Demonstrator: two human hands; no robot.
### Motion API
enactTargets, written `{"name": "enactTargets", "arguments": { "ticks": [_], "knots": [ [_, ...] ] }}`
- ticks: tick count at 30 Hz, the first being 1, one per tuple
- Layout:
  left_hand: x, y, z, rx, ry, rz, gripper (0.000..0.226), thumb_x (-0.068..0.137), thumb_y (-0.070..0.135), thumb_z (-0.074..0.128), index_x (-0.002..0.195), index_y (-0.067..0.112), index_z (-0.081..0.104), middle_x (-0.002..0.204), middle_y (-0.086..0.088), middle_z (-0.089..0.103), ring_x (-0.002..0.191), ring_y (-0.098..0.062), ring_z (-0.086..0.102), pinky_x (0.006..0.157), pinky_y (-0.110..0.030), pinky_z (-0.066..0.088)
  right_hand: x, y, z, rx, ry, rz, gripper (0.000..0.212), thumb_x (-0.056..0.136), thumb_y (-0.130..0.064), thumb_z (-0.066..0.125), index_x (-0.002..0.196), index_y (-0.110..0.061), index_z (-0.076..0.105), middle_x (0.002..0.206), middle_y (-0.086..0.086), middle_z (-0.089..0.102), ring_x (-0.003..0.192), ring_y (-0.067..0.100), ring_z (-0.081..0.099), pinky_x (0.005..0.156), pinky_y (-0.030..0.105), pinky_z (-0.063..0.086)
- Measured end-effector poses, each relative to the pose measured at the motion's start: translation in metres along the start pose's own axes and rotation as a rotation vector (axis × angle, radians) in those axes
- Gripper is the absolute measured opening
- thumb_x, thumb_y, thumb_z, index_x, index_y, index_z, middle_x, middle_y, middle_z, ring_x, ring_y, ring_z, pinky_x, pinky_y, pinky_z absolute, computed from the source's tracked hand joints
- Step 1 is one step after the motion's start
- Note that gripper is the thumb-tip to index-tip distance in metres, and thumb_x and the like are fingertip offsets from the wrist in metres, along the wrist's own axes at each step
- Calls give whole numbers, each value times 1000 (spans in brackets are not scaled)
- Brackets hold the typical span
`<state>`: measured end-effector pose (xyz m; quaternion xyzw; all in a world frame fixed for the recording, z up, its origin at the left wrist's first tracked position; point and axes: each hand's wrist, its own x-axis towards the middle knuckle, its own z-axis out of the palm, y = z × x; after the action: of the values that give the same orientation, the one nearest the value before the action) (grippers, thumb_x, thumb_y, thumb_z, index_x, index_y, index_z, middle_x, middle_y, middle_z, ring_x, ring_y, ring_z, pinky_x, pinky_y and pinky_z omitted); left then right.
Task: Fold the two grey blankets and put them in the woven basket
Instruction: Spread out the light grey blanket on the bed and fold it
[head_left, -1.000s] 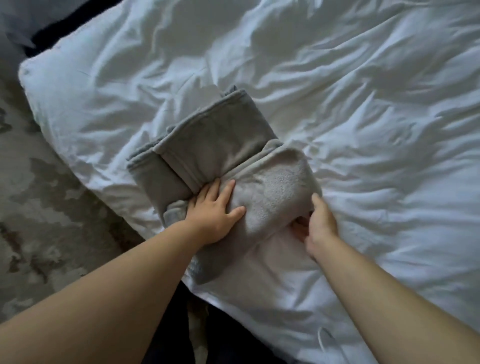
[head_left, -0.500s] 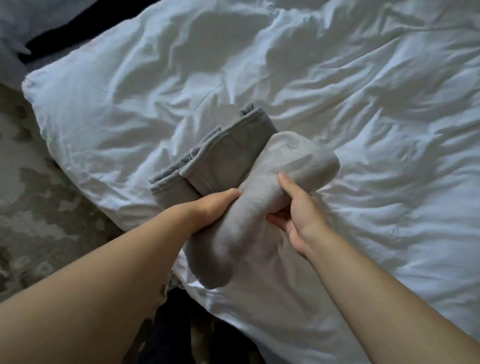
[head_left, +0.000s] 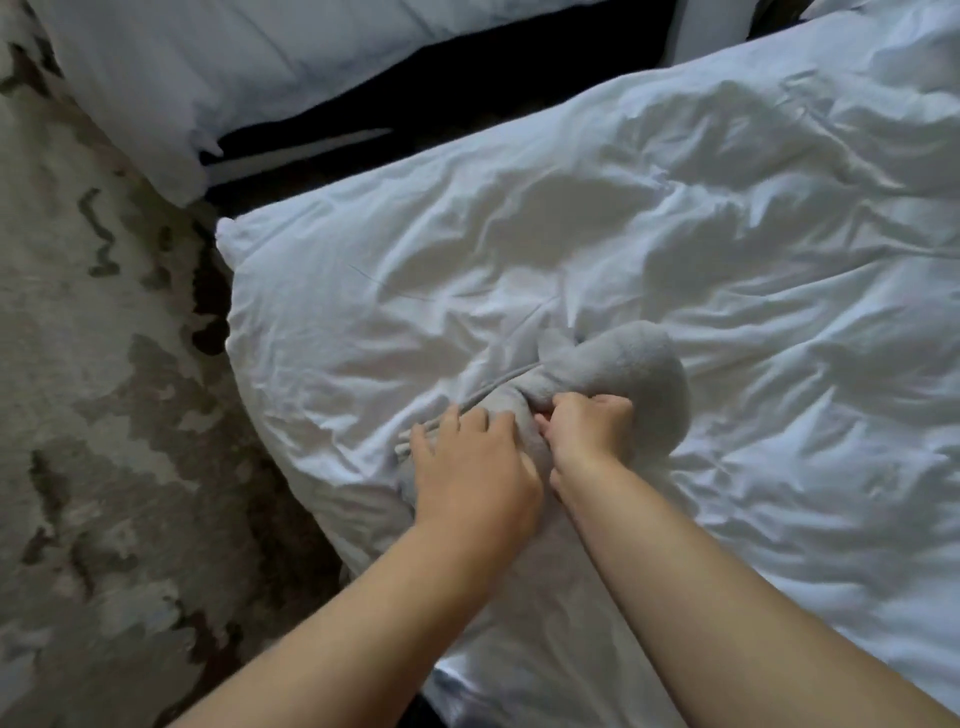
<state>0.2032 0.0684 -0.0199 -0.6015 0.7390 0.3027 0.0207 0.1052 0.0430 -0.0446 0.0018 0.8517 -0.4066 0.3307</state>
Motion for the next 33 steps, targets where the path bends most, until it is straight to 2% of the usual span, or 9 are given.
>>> {"name": "enactTargets", "arguments": {
  "ticks": [2, 4, 6, 8, 11, 15, 22, 26, 33],
  "knots": [
    [0, -1, 19, 80, -35, -37, 51, 94, 31, 31, 144, 25, 28, 154, -1, 25, 145, -26, 13, 114, -57, 4, 9, -1, -3, -433, -5, -337, 29, 78, -11, 60, 106, -12, 54, 110, 14, 60, 99, 32, 60, 90, 38, 49],
    [11, -11, 33, 123, -24, -55, 60, 94, 32, 30, 151, 25, 12, 159, -2, 13, 147, -27, 5, 113, -58, -2, 25, -4, -11, -850, -6, -782, 35, 80, -29, 66, 112, -18, 57, 120, 13, 48, 110, 33, 48, 97, 39, 35],
    [27, -26, 42, 153, 0, -60, 63, 92, 34, 30, 151, 28, 11, 158, -2, 18, 145, -27, 13, 113, -56, 4, 49, -9, -17, -1202, -11, -1060, 44, 84, -50, 58, 121, -26, 58, 137, 14, 40, 129, 34, 33, 107, 42, 13],
    [43, -46, 48, 157, 49, -55, 62, 87, 37, 26, 149, 31, 22, 148, 0, 36, 134, -24, 33, 110, -49, 20, 76, -11, -16, -1394, -122, -1150, 52, 91, -58, 39, 134, -33, 49, 153, 12, 27, 144, 29, 14, 111, 41, -9],
    [65, -68, 60, 99, 160, -30, 67, 78, 38, 20, 136, 25, 50, 121, -3, 61, 106, -29, 56, 89, -40, 40, 112, -9, -7, -1345, -296, -1169, 59, 91, -53, 21, 144, -35, 39, 159, 4, 22, 148, 22, 6, 115, 40, -9],
    [88, -78, 83, -40, 335, -1, 55, 76, 32, 32, 116, 16, 66, 101, -11, 67, 87, -35, 61, 76, -42, 44, 143, 6, 9, -1164, -258, -1213, 64, 89, -51, 19, 144, -28, 42, 156, 4, 30, 147, 24, 15, 118, 42, 1],
    [114, -96, 133, -136, 479, 11, 47, 74, 31, 35, 115, 17, 54, 100, -18, 61, 88, -32, 49, 77, -41, 36, 186, 48, 38, -926, -152, -1474, 60, 85, -36, 31, 133, -9, 55, 139, 18, 50, 134, 40, 37, 107, 58, 30],
    [135, -109, 164, -153, 508, 82, 44, 78, 32, 34, 115, 16, 51, 97, -22, 64, 84, -39, 60, 75, -46, 44, 217, 77, 62, -861, -87, -1544, 62, 85, -37, 30, 134, -7, 52, 138, 22, 50, 132, 34, 33, 105, 56, 30],
    [129, -100, 156, -153, 532, 41, 44, 81, 35, 32, 115, 17, 53, 99, -18, 64, 87, -37, 60, 78, -47, 43, 213, 74, 58, -888, -87, -1510, 63, 85, -38, 27, 135, -8, 52, 141, 18, 48, 133, 33, 34, 107, 55, 28]
  ]
}}
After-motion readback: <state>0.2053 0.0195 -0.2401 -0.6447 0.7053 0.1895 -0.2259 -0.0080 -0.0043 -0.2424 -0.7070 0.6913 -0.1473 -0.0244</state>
